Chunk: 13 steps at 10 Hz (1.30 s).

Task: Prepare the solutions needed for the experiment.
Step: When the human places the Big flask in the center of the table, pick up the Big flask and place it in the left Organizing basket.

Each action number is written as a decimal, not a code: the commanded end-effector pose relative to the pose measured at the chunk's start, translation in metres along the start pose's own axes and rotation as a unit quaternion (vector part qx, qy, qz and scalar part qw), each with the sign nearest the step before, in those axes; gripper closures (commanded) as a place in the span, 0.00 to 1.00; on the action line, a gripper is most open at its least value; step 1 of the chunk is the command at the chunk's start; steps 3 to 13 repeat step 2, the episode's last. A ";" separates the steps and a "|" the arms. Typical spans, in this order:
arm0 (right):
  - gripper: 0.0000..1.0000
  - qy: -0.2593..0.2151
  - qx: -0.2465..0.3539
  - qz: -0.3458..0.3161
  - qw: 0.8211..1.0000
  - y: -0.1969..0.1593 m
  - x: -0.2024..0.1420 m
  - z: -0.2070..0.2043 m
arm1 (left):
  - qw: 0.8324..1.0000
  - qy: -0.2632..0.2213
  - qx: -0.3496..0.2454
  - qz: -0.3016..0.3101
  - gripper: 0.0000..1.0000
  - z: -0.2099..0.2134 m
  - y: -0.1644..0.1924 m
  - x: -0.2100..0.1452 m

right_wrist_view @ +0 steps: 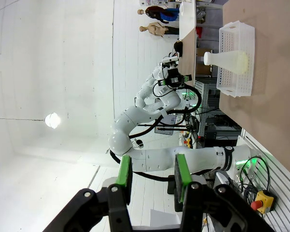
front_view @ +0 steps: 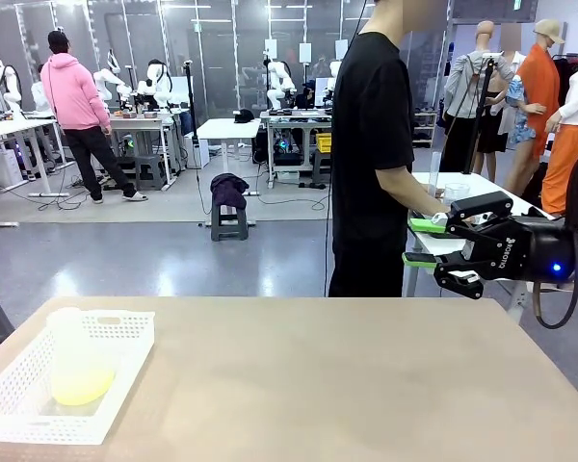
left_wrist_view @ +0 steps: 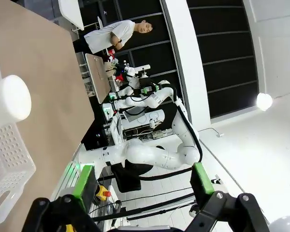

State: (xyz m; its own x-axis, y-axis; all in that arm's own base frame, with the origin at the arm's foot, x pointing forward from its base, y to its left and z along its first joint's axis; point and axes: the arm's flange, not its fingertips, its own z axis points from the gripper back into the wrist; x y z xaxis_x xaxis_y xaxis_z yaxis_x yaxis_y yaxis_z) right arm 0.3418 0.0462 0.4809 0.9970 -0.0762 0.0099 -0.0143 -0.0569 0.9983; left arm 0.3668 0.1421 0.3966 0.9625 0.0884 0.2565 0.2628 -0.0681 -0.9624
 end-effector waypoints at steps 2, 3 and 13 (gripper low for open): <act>0.53 -0.002 0.006 0.001 1.000 0.002 0.001 -0.001 | 1.000 -0.001 -0.005 -0.006 0.00 0.001 0.000 0.000; 0.53 -0.002 0.006 0.001 1.000 0.002 0.001 -0.001 | 1.000 -0.001 -0.005 -0.006 0.00 0.001 0.000 0.000; 0.53 -0.002 0.006 0.001 1.000 0.002 0.001 -0.001 | 1.000 -0.001 -0.005 -0.006 0.00 0.001 0.000 0.000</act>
